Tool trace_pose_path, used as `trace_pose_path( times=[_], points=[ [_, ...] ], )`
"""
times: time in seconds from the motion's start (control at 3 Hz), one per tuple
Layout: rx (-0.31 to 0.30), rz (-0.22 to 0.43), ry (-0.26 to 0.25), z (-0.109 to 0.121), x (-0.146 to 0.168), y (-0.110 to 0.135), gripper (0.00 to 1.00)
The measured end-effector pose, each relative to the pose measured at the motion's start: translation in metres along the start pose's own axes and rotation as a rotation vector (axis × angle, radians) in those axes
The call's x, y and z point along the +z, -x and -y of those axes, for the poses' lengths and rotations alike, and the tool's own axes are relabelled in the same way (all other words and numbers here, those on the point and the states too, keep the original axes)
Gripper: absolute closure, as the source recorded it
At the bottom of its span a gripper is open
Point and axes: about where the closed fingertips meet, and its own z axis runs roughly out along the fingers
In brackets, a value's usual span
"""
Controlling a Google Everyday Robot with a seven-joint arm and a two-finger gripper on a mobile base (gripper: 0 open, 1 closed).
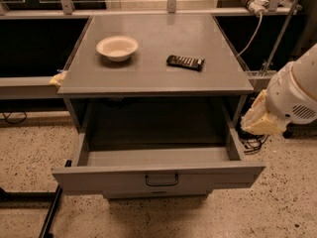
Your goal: Close top drawer
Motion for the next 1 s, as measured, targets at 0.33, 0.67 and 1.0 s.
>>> trace_pose_path(
  times=[0.33,0.67,1.0],
  points=[
    [0.000,0.000,0.000,0.000,0.000,0.000,1.00],
    [0.001,0.003,0.002,-0.004,0.009,-0.005,1.00],
    [0.009,0.036,0.015,-0.017,0.045,-0.020,1.00]
  ],
)
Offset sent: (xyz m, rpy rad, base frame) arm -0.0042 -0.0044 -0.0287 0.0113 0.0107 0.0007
